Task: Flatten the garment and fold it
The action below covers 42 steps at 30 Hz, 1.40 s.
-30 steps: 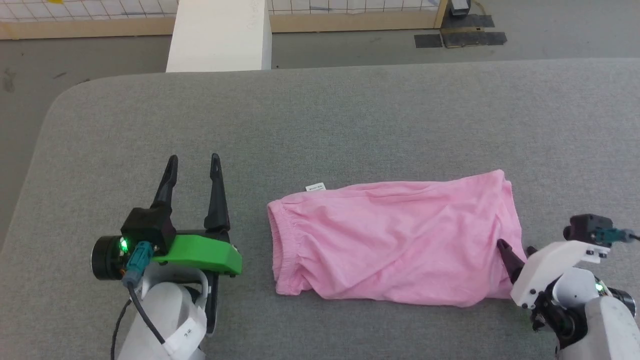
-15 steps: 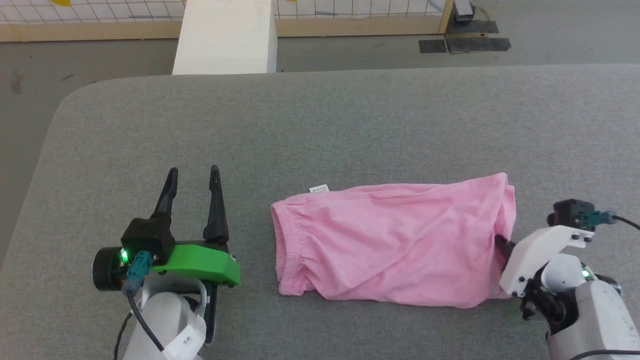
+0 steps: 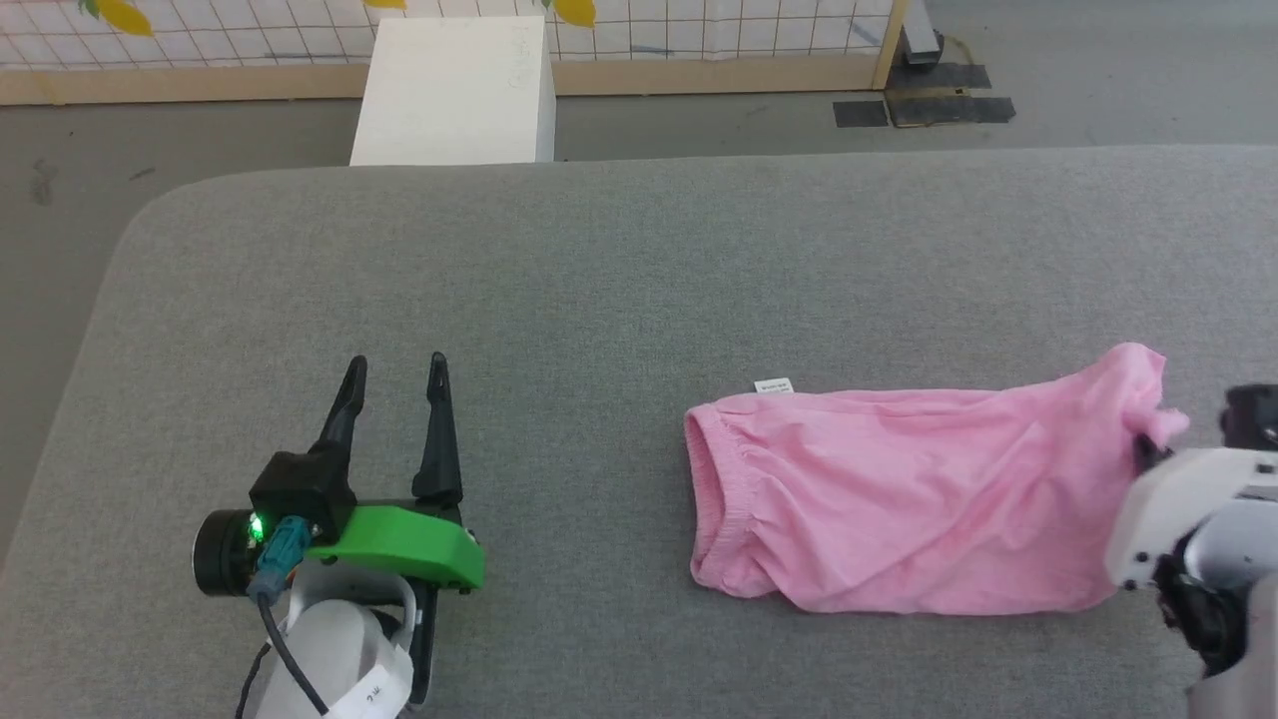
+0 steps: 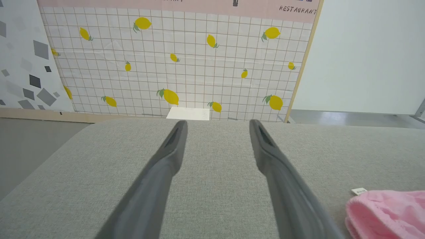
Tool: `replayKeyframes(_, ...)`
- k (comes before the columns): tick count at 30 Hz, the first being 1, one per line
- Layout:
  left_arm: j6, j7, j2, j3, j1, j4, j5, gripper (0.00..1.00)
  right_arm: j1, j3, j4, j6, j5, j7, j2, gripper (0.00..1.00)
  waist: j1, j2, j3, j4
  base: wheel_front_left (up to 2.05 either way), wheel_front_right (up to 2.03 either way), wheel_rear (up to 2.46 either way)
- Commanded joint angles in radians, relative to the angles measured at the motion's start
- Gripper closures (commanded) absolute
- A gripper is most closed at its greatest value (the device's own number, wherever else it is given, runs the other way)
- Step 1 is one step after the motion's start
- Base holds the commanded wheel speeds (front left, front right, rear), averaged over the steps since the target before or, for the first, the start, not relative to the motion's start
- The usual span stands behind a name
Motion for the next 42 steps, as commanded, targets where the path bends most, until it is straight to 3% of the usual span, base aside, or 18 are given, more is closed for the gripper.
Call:
replayKeyframes(1,-0.006,-0.004,-0.004,0.005,0.011,0.003,-0.002,0.0,0.013,0.041,-0.049,-0.001,0.015,0.015,0.011,1.0,0.0,0.0,-0.001,0.001,0.0,0.0,0.0)
replayKeyframes(6,-0.007,-0.004,-0.004,0.004,0.011,0.006,-0.003,0.0,0.041,0.246,-0.252,-0.001,0.048,0.102,0.008,1.0,0.0,0.0,0.0,0.003,0.0,0.0,0.0)
replayKeyframes(10,-0.004,-0.004,-0.004,-0.005,0.0,0.005,-0.009,0.0,0.021,0.426,-0.33,-0.001,0.071,0.162,-0.015,1.0,0.0,0.0,0.011,0.012,0.0,0.0,0.0)
replayKeyframes(16,0.003,-0.004,-0.004,-0.032,-0.026,0.004,-0.023,0.0,-0.049,0.623,-0.255,-0.001,0.096,0.197,-0.02,1.0,0.0,0.0,0.039,0.04,0.0,0.0,0.0)
replayKeyframes(22,0.013,-0.004,-0.004,-0.055,-0.033,0.003,-0.035,0.0,-0.104,0.734,-0.101,-0.001,0.133,0.192,-0.006,1.0,0.0,0.0,0.055,0.066,0.0,0.0,0.0)
replayKeyframes(23,0.015,-0.004,-0.004,-0.058,-0.033,0.003,-0.036,0.0,-0.109,0.748,-0.08,-0.001,0.147,0.19,-0.003,0.83,0.0,0.0,0.056,0.069,0.0,0.0,0.0)
replayKeyframes(24,0.016,-0.004,-0.004,-0.06,-0.032,0.003,-0.037,0.0,-0.114,0.758,-0.068,-0.001,0.162,0.18,-0.001,0.13,0.0,0.0,0.057,0.071,0.0,0.0,0.0)
replayKeyframes(25,0.017,-0.004,-0.004,-0.06,-0.031,0.002,-0.038,0.0,-0.115,0.758,-0.06,-0.001,0.179,0.173,0.003,0.0,0.0,0.0,0.057,0.071,0.0,0.0,0.0)
replayKeyframes(29,0.023,-0.004,-0.004,-0.058,-0.025,-0.001,-0.038,0.0,-0.124,0.769,-0.066,-0.001,0.234,0.134,0.007,0.0,0.0,0.0,0.056,0.066,0.0,0.0,0.0)
replayKeyframes(35,0.027,-0.004,-0.004,-0.052,-0.016,-0.009,-0.04,0.0,-0.114,0.739,-0.204,-0.001,0.349,-0.02,0.014,0.0,0.0,0.0,0.037,0.037,0.0,0.0,0.0)
replayKeyframes(38,0.027,-0.004,-0.004,-0.049,-0.009,-0.017,-0.04,0.0,-0.086,0.656,-0.291,-0.001,0.377,-0.151,0.019,0.0,0.0,0.0,0.024,0.021,0.0,0.0,0.0)
replayKeyframes(39,0.027,-0.004,-0.004,-0.044,0.0,-0.024,-0.038,0.0,-0.034,0.538,-0.335,-0.001,0.365,-0.251,0.027,0.0,0.0,0.0,0.012,0.005,0.0,0.0,0.0)
replayKeyframes(42,0.025,-0.004,-0.004,-0.038,0.009,-0.027,-0.036,0.0,0.023,0.402,-0.335,-0.001,0.35,-0.316,0.036,0.0,0.0,0.0,0.004,-0.006,0.0,0.0,0.0)
